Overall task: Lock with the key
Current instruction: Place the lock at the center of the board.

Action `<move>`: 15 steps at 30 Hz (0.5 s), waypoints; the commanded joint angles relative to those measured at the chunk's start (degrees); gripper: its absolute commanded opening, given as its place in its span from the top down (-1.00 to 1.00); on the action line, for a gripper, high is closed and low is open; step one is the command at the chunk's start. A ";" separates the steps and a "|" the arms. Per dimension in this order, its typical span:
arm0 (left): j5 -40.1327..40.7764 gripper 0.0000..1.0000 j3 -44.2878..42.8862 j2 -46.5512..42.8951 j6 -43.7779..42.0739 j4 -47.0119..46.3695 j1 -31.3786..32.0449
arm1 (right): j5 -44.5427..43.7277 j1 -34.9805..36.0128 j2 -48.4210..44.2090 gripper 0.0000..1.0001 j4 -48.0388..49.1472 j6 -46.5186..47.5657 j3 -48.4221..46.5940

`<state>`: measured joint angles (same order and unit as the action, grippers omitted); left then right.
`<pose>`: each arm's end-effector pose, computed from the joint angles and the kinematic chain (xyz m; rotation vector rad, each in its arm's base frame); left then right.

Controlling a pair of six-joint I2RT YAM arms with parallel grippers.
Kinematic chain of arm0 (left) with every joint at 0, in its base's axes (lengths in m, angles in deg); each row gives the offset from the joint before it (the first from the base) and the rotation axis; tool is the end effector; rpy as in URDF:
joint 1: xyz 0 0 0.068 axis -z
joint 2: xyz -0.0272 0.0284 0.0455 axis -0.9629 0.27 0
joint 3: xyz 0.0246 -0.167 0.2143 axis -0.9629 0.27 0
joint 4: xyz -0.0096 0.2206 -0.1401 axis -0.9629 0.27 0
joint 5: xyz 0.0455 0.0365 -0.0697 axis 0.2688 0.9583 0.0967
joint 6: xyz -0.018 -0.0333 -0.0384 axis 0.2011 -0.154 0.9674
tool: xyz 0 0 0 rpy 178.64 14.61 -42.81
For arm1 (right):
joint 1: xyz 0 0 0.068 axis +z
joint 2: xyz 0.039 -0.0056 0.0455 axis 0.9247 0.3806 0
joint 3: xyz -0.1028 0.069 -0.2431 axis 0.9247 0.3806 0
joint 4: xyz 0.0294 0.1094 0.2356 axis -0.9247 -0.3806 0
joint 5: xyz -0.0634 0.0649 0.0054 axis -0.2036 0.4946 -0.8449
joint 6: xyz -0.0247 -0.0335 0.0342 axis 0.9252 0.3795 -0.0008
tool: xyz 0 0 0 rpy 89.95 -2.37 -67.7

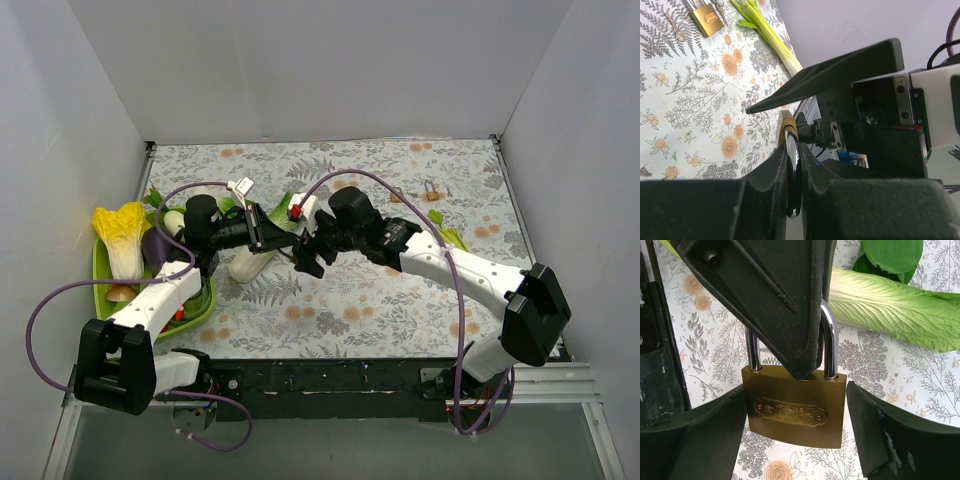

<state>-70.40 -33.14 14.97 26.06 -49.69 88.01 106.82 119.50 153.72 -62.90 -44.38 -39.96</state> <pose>0.2446 -0.0903 0.2660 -0.6220 2.2544 -1.9945 0.2086 0.2826 0.3121 -1.2688 1.7213 0.7357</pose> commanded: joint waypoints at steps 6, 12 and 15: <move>-1.39 1.00 0.02 -0.96 2.90 -4.32 -0.05 | -3.81 0.77 -0.08 0.08 2.10 0.42 -2.03; 0.28 -0.16 -2.26 -0.35 -1.14 1.20 -0.40 | -3.81 -0.98 -0.87 0.97 1.93 -1.60 0.16; 2.39 -0.96 -4.72 -0.44 -3.25 3.68 -2.77 | -3.37 -4.06 -1.13 0.97 0.70 -4.41 1.57</move>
<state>-69.79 -33.81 15.19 25.97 -48.77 87.59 104.20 118.98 153.80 -64.15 -45.49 -39.05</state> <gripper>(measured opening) 0.807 0.719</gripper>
